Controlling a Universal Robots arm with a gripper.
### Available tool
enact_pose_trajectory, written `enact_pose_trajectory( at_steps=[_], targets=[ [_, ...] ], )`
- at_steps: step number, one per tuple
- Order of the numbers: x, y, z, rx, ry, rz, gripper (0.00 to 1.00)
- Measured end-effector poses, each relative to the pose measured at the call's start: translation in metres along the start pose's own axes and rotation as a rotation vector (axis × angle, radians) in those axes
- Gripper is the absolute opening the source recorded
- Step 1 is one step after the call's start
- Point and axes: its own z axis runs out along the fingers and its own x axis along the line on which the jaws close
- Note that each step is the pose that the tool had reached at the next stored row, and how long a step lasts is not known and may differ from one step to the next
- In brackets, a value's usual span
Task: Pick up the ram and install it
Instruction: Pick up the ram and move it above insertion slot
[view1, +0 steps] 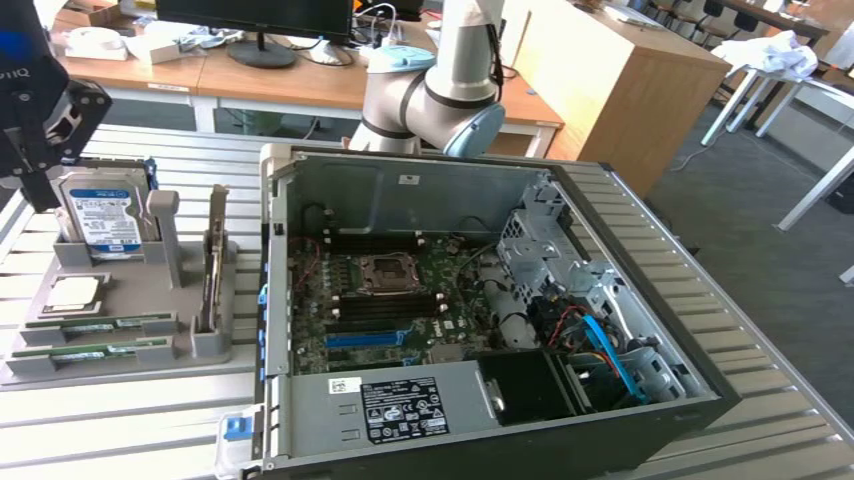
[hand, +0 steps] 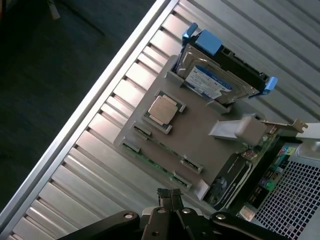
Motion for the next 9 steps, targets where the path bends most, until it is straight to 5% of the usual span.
enact_pose_trajectory(
  at_steps=[9],
  targets=[
    [0.0000,-0.0001,0.0007,-0.0026,0.0049,-0.110,0.10]
  ],
)
